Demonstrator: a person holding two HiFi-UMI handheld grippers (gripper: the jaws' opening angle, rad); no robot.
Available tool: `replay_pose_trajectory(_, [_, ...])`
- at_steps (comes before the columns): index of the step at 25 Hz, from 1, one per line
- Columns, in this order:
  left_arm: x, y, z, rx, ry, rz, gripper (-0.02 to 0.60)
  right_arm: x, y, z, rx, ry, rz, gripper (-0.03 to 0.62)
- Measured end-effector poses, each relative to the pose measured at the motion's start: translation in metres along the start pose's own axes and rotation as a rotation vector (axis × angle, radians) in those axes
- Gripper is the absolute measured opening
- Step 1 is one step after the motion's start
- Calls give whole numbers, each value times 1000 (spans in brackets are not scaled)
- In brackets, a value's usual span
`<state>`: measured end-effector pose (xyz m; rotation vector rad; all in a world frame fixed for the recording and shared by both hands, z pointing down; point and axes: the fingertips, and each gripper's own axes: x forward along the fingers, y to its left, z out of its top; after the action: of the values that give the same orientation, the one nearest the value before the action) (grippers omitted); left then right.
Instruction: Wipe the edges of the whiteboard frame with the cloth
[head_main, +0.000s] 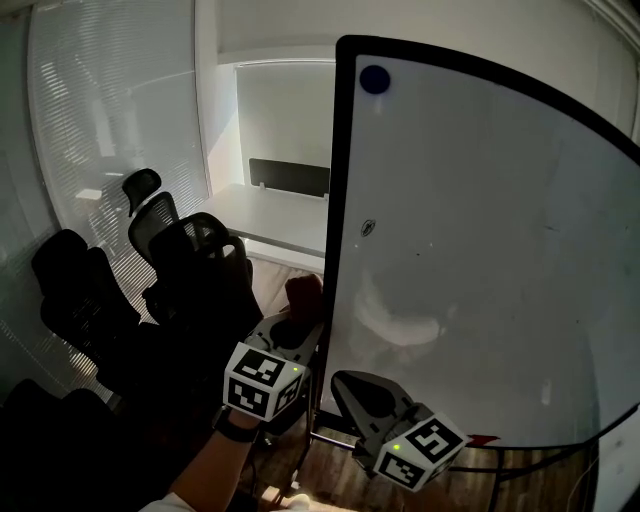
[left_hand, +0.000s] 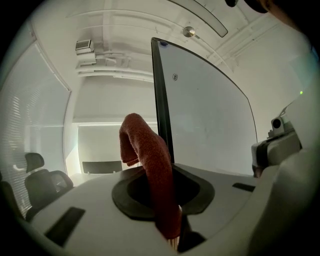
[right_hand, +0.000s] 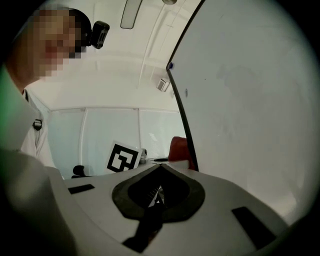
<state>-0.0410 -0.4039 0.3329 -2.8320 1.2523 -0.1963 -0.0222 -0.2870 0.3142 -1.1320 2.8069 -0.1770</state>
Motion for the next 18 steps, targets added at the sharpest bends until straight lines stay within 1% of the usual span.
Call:
replay_pose_trajectory(3, [-1, 1, 11, 5, 2, -7, 72, 9, 3, 24, -19, -2, 25, 5])
replay_pose_trajectory(10, [-4, 4, 43, 44, -4, -21, 72, 24, 6, 71, -60, -7, 47, 5])
replay_pose_trajectory(16, [-6, 7, 61, 26, 23, -47, 72, 32, 8, 97, -99, -14, 41, 5])
replay_pose_trajectory(18, [-7, 9, 69, 17, 18, -49, 72, 35, 8, 107, -111, -22, 40, 5])
